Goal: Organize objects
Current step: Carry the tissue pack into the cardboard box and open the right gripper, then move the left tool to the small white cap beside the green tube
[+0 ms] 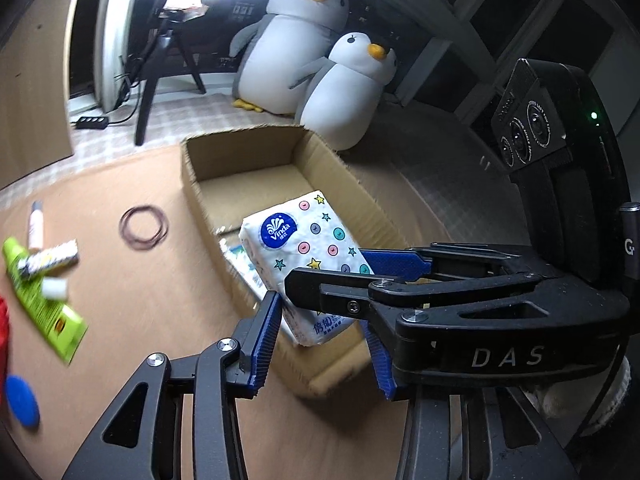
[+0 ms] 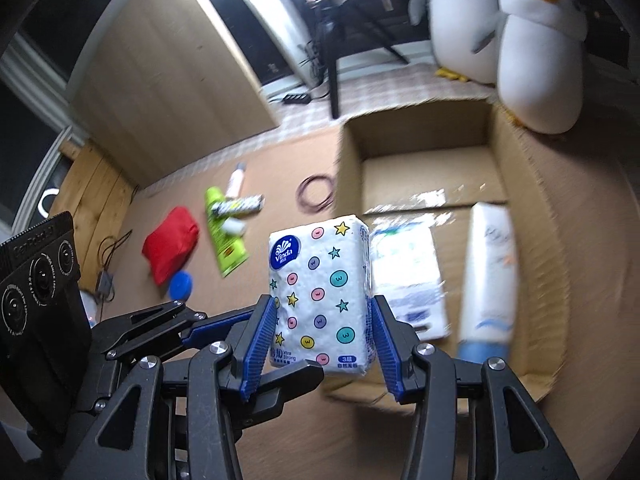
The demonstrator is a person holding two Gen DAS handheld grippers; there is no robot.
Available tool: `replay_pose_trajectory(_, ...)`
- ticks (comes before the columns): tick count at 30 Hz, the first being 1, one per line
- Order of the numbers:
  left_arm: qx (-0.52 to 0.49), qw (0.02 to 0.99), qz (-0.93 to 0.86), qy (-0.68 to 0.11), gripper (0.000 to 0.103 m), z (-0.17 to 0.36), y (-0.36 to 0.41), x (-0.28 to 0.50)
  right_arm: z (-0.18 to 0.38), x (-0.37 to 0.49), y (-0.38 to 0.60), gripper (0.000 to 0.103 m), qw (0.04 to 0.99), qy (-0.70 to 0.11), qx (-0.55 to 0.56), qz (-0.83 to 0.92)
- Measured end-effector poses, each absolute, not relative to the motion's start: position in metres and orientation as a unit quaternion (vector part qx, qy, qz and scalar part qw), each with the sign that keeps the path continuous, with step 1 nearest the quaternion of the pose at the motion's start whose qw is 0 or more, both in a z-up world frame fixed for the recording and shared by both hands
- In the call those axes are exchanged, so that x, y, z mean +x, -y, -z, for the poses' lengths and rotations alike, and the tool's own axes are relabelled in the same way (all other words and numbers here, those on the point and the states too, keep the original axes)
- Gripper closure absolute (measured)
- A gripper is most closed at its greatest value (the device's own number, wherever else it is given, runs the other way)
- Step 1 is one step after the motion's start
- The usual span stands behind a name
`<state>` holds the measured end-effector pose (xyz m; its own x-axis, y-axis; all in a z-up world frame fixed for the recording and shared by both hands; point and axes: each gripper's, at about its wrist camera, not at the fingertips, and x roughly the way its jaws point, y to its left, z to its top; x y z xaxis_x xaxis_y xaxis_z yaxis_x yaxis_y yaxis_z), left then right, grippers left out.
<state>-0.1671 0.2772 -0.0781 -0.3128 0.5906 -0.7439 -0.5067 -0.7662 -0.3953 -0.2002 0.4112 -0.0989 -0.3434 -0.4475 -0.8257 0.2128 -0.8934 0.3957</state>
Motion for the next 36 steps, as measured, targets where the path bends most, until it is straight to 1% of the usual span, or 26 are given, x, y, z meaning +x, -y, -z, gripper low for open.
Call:
replay_pose_trajectory(11, -0.486, 0.337, -0.805, 0.033, 0.059, 0.095, -0.310, -0.195, 0.107, -0.239, -0.442, 0.056, 0.175, 0.108, 0.545, 0.813)
replay_pose_trajectory(13, -0.487, 0.337, -0.805, 0.031, 0.059, 0.097, -0.311, -0.196, 0.110, -0.242, -0.444, 0.055, 0.172, 0.110, 0.547, 0.812)
replay_pose_trajectory(15, -0.488, 0.335, -0.806, 0.031, 0.059, 0.099, -0.310, -0.196, 0.113, -0.243, -0.446, 0.050, 0.169, 0.112, 0.549, 0.811)
replay_pose_trajectory(17, -0.487, 0.334, -0.806, 0.031, 0.059, 0.099, -0.307, -0.196, 0.116, -0.244, -0.448, 0.047, 0.163, 0.113, 0.551, 0.811)
replay_pose_trajectory(21, -0.485, 0.331, -0.809, 0.034, 0.059, 0.097, -0.297, -0.194, 0.117, -0.244, -0.452, 0.046, 0.156, 0.117, 0.549, 0.813)
replay_pose_trajectory(28, -0.486, 0.298, -0.820, 0.053, 0.059, 0.098, -0.247, -0.194, 0.114, -0.231, -0.454, 0.046, 0.152, 0.119, 0.524, 0.830)
replay_pose_trajectory(31, -0.489, 0.267, -0.829, 0.061, 0.059, 0.102, -0.213, -0.199, 0.116, -0.226, -0.455, 0.044, 0.148, 0.125, 0.521, 0.831)
replay_pose_trajectory(36, -0.490, 0.199, -0.845, 0.077, 0.059, 0.115, -0.153, -0.216, 0.117, -0.206, -0.458, 0.042, 0.152, 0.159, 0.508, 0.833)
